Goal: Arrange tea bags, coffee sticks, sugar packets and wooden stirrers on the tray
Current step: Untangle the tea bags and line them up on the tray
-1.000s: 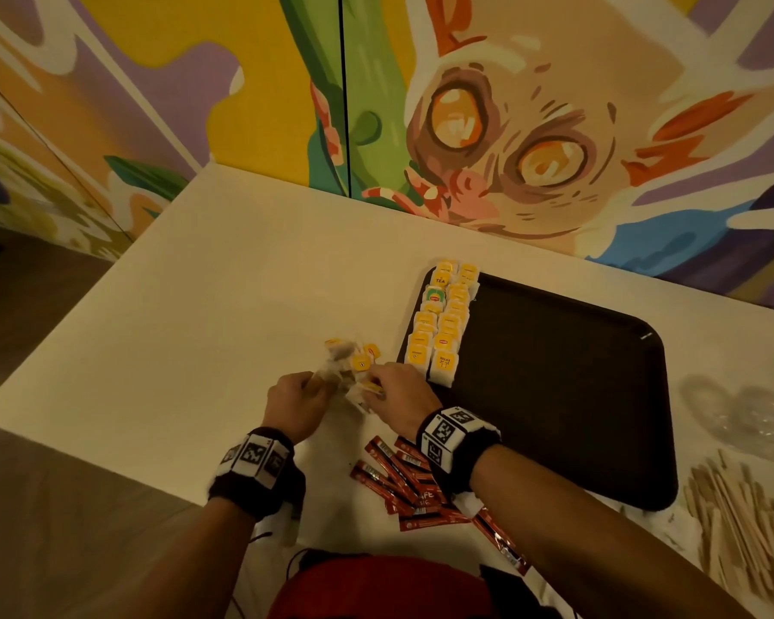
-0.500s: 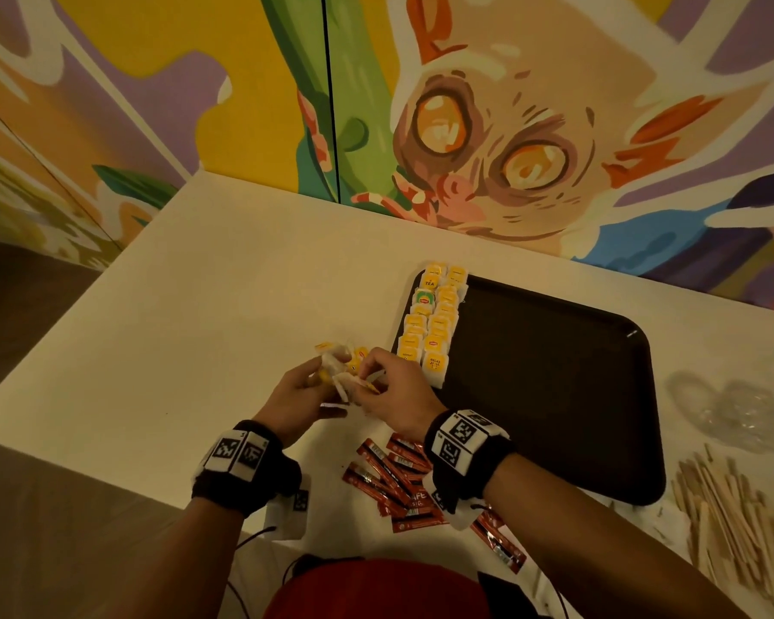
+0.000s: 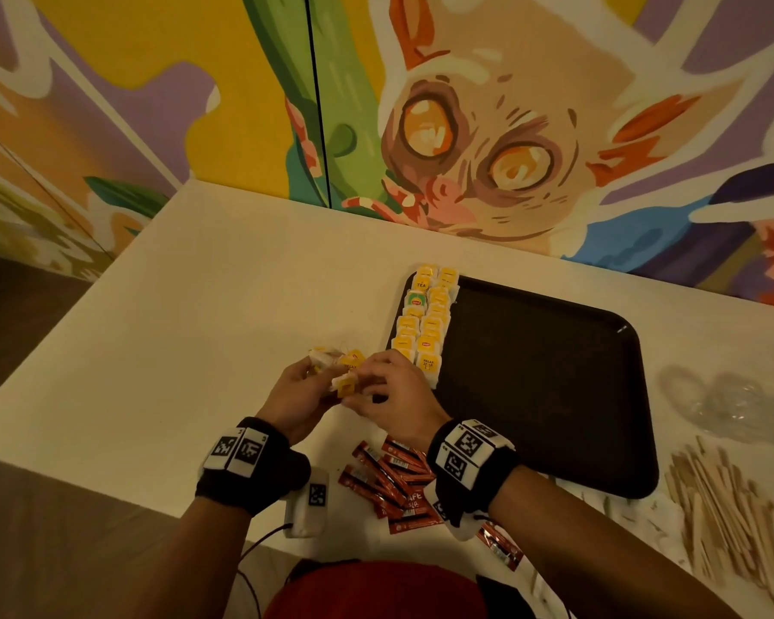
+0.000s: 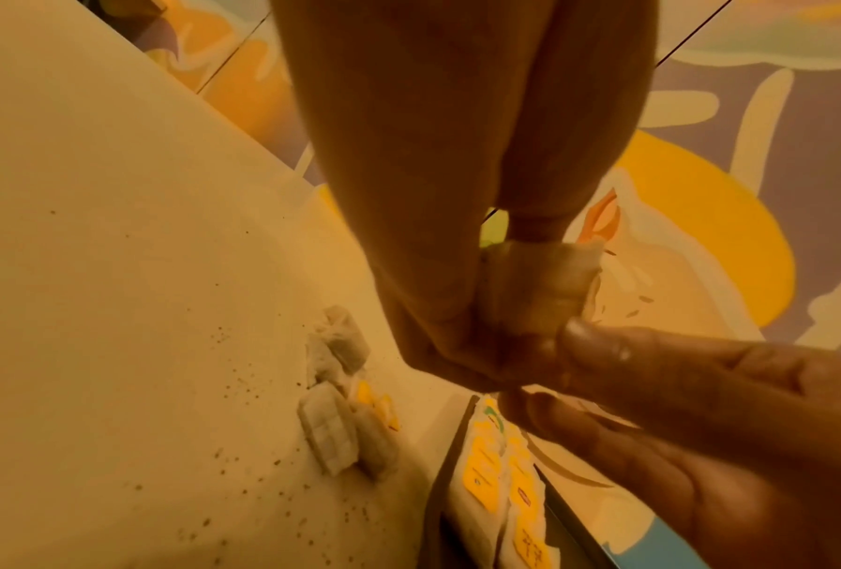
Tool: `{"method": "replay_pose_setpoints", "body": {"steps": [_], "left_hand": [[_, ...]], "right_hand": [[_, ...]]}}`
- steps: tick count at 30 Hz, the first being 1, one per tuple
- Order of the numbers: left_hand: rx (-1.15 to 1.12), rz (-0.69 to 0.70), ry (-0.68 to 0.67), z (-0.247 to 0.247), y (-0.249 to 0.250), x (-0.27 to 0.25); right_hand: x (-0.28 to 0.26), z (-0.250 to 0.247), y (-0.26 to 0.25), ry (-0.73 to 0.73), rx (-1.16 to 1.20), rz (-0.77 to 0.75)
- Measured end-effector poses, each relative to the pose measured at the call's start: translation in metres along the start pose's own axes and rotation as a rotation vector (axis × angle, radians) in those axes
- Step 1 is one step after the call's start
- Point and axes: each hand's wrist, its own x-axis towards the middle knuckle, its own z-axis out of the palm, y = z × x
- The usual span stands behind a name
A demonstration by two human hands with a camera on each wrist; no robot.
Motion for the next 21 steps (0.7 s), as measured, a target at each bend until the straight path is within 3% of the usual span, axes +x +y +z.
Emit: {"method": "replay_pose_setpoints", "body": {"steps": [11,17,21], "left_hand": [[0.067,-0.014,-0.007,0.010,-0.001,0.001],[-0.012,0.046,0.120,0.012,0.007,-0.001],[-0.057,0.035,0.067,0.013,0.016,-0.003]], "right_hand": [[-0.014,-0.009,-0.006,0.158,0.129,-0.054],[-0.025,-0.020,-0.011,0.145,0.300,0.009],[-0.025,-0.026,-0.007,0.158,0.307,0.032]]}}
